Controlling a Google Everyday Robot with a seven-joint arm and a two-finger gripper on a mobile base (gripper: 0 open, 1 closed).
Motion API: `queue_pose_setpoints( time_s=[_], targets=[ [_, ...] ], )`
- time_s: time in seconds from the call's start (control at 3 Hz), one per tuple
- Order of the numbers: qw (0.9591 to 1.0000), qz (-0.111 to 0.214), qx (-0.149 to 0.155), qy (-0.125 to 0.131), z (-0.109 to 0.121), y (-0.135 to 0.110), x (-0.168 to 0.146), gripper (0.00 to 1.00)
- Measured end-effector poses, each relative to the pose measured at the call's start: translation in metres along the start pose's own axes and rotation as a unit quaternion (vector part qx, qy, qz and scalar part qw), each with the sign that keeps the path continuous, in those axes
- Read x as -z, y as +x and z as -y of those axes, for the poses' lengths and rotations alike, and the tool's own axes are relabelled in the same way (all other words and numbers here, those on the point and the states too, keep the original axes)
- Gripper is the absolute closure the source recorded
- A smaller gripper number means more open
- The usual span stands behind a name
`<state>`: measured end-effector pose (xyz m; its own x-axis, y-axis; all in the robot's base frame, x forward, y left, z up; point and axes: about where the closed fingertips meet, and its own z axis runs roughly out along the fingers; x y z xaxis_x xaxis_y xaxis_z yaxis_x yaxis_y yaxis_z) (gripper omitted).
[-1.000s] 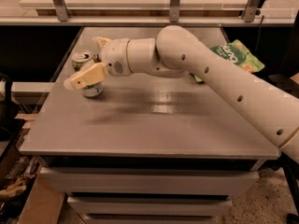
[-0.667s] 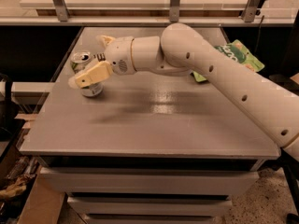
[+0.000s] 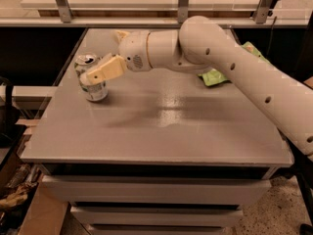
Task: Place 7up can upright
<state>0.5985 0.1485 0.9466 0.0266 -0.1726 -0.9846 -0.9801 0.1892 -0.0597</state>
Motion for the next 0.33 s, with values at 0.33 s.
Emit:
queue_pose_setpoints(
  time_s=[0.33],
  targets=[
    [1.0,0.0,0.001,-0.005,0.0047,-0.006,0.0083,0.0]
  ],
)
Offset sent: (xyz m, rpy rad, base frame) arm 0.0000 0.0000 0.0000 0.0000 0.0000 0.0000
